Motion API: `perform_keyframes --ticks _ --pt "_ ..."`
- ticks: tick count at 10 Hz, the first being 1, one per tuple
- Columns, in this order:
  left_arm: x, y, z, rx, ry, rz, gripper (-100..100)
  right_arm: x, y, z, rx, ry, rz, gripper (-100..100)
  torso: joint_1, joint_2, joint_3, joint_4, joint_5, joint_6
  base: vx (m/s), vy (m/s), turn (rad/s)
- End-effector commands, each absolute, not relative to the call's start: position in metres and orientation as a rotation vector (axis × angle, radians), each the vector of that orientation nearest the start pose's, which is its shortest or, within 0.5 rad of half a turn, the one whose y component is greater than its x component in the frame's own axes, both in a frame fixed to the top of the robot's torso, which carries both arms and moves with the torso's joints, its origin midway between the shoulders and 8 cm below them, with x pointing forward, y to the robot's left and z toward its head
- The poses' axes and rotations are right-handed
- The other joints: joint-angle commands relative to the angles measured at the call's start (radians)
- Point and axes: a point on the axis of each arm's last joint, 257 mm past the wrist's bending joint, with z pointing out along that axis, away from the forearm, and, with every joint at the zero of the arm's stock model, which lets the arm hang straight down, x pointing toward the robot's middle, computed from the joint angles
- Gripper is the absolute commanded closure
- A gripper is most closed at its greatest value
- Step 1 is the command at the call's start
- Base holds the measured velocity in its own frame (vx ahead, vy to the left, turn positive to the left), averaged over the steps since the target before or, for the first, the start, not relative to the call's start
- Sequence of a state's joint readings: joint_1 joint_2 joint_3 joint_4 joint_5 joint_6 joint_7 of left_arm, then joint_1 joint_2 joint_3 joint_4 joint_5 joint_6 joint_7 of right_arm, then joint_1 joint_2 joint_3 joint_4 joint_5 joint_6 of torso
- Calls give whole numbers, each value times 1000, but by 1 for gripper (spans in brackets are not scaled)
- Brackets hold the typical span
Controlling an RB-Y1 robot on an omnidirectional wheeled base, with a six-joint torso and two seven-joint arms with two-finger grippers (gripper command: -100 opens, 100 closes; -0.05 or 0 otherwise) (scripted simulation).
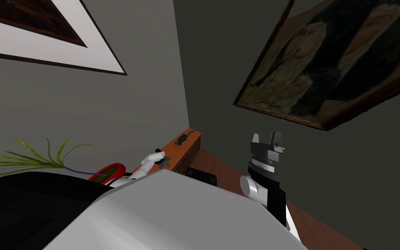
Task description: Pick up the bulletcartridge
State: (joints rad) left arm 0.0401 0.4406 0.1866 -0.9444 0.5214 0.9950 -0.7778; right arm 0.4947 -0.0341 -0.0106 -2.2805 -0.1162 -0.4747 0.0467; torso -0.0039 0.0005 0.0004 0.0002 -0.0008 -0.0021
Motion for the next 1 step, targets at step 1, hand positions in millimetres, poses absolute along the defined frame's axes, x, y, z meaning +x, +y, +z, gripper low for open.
perform_keyframes --ticks 1 --pt "212 457 -575 -1833 2483 -25 0 346 -293 22 704 594 1321 0 0 0 0 0 0 0 -1 -8 -2"
